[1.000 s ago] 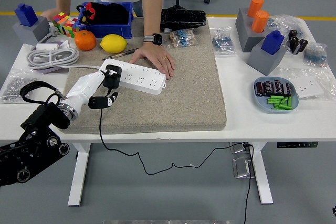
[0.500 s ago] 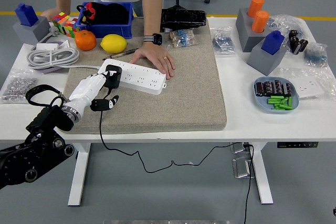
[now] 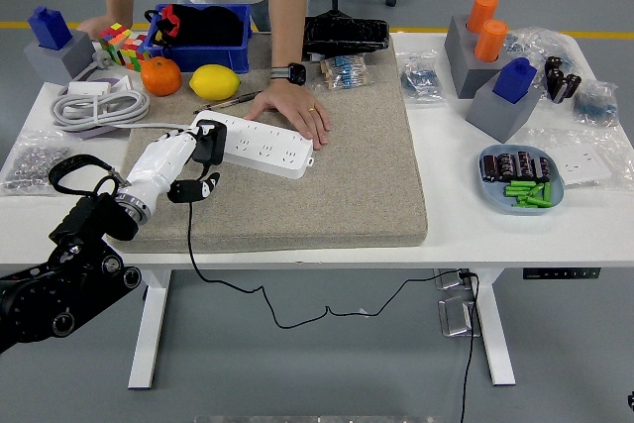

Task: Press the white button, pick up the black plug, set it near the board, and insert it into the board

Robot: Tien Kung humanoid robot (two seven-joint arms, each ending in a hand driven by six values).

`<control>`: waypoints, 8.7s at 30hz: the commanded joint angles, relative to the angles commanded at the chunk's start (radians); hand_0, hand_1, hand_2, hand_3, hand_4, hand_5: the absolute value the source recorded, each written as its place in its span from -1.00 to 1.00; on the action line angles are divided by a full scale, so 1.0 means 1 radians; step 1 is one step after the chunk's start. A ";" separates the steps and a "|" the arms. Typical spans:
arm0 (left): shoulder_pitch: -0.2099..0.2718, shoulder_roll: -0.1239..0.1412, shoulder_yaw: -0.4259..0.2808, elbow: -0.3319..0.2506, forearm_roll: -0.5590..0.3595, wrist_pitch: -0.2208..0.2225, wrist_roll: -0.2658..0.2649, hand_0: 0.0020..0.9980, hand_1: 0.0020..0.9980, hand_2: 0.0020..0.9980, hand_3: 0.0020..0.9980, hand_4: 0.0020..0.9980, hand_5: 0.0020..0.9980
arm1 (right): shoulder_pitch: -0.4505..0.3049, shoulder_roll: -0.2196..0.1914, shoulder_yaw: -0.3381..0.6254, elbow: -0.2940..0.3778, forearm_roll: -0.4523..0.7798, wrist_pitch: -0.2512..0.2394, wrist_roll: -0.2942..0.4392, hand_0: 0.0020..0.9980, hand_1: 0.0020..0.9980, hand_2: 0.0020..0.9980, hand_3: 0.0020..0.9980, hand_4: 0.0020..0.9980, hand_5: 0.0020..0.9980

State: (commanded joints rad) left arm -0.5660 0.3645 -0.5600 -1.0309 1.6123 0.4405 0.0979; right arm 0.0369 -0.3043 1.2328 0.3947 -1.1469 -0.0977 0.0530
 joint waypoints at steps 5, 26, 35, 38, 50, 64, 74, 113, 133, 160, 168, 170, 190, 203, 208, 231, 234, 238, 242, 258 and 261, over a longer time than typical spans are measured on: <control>-0.009 -0.005 0.005 0.006 -0.005 0.001 -0.004 0.91 0.90 0.81 0.81 0.35 -0.83 | 0.001 0.001 0.003 0.000 0.000 0.000 0.000 0.35 0.13 0.08 0.14 0.34 -0.60; -0.065 -0.011 0.011 0.026 -0.007 -0.009 0.004 0.90 0.87 0.78 0.78 0.35 -0.83 | 0.001 -0.001 0.005 -0.002 0.000 -0.002 0.005 0.35 0.12 0.08 0.14 0.33 -0.60; -0.037 0.030 0.015 -0.048 0.033 -0.017 0.031 0.90 0.87 0.78 0.77 0.35 -0.82 | 0.002 -0.001 0.010 0.000 -0.001 -0.003 0.007 0.35 0.12 0.08 0.14 0.33 -0.60; -0.036 0.028 0.023 -0.040 0.030 -0.020 0.033 0.90 0.87 0.77 0.76 0.35 -0.82 | 0.002 0.000 0.010 0.000 -0.001 -0.003 0.008 0.35 0.12 0.08 0.14 0.33 -0.60; -0.073 0.002 0.070 0.041 0.000 -0.028 0.034 0.90 0.87 0.77 0.76 0.35 -0.81 | 0.003 -0.001 0.007 0.000 0.001 -0.004 0.011 0.35 0.12 0.08 0.14 0.33 -0.60; -0.112 -0.024 0.103 0.080 -0.024 -0.028 0.023 0.90 0.86 0.75 0.75 0.34 -0.81 | 0.005 -0.003 -0.003 -0.001 0.004 -0.005 0.013 0.35 0.12 0.08 0.14 0.33 -0.61; -0.144 -0.047 0.127 0.126 -0.052 -0.028 0.016 0.90 0.86 0.75 0.74 0.34 -0.81 | 0.005 -0.005 -0.008 -0.001 0.005 -0.005 0.014 0.35 0.12 0.08 0.14 0.33 -0.61; -0.144 -0.041 0.039 0.083 -0.052 -0.003 -0.009 0.91 0.86 0.75 0.75 0.46 -0.50 | 0.002 0.000 0.009 -0.002 0.001 -0.004 0.014 0.35 0.12 0.08 0.14 0.33 -0.61; 0.023 0.015 -0.393 -0.131 0.029 0.035 -0.038 0.94 0.91 0.83 0.79 0.83 0.38 | 0.003 -0.001 0.008 -0.007 -0.005 -0.005 0.014 0.34 0.12 0.08 0.14 0.33 -0.61; 0.186 0.083 -0.709 -0.196 -0.035 -0.051 -0.052 0.97 0.94 0.87 0.84 0.81 0.86 | 0.002 -0.001 0.022 -0.043 -0.008 -0.006 0.012 0.34 0.12 0.08 0.14 0.34 -0.60; 0.219 0.076 -0.770 -0.209 -0.027 -0.054 -0.051 0.97 0.94 0.86 0.83 0.79 0.82 | -0.001 0.002 0.031 -0.047 -0.012 -0.006 0.011 0.34 0.12 0.08 0.14 0.34 -0.60; 0.221 0.073 -0.776 -0.211 -0.028 -0.054 -0.051 0.98 0.93 0.85 0.83 0.78 0.82 | 0.000 0.001 0.033 -0.049 -0.013 -0.007 0.011 0.34 0.12 0.08 0.14 0.34 -0.60; 0.227 0.063 -0.785 -0.226 -0.025 -0.065 -0.039 0.96 0.91 0.82 0.81 0.75 0.80 | 0.007 0.002 0.044 -0.052 -0.016 -0.008 0.009 0.34 0.12 0.08 0.14 0.34 -0.59; 0.223 0.057 -0.791 -0.229 -0.031 -0.066 -0.039 0.96 0.90 0.81 0.80 0.75 0.80 | 0.017 -0.001 0.049 -0.050 -0.019 -0.010 0.011 0.34 0.12 0.08 0.14 0.34 -0.59; 0.228 0.060 -0.800 -0.230 -0.031 -0.065 -0.039 0.96 0.90 0.81 0.80 0.75 0.79 | 0.019 -0.003 0.045 -0.049 -0.019 -0.011 0.011 0.34 0.12 0.08 0.14 0.34 -0.59; 0.235 0.063 -0.805 -0.234 -0.029 -0.063 -0.038 0.96 0.90 0.81 0.79 0.73 0.79 | 0.023 -0.014 0.024 -0.049 -0.016 -0.012 0.011 0.34 0.12 0.08 0.14 0.34 -0.58; 0.239 0.063 -0.807 -0.235 -0.028 -0.062 -0.038 0.96 0.90 0.81 0.79 0.73 0.79 | 0.022 -0.015 0.022 -0.048 -0.015 -0.012 0.011 0.34 0.12 0.08 0.14 0.34 -0.58; 0.240 0.063 -0.805 -0.235 -0.029 -0.062 -0.039 0.96 0.90 0.81 0.79 0.73 0.78 | 0.019 -0.015 0.024 -0.049 -0.016 -0.012 0.011 0.34 0.12 0.08 0.14 0.34 -0.58; 0.238 0.064 -0.802 -0.236 -0.030 -0.063 -0.039 0.96 0.90 0.81 0.79 0.73 0.79 | 0.020 -0.015 0.028 -0.047 -0.015 -0.012 0.011 0.34 0.12 0.08 0.14 0.34 -0.58; 0.246 0.062 -0.797 -0.232 -0.039 -0.066 -0.037 0.96 0.90 0.81 0.78 0.72 0.79 | 0.019 -0.011 0.029 -0.048 -0.010 -0.010 0.009 0.34 0.12 0.08 0.14 0.34 -0.58; 0.244 0.060 -0.796 -0.232 -0.039 -0.066 -0.037 0.96 0.90 0.80 0.78 0.72 0.79 | 0.019 -0.010 0.028 -0.047 -0.010 -0.010 0.009 0.34 0.12 0.08 0.14 0.34 -0.58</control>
State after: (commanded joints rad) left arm -0.3218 0.4248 -1.3563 -1.2634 1.5728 0.3749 0.0610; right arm 0.0555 -0.3142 1.2611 0.3473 -1.1571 -0.1073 0.0617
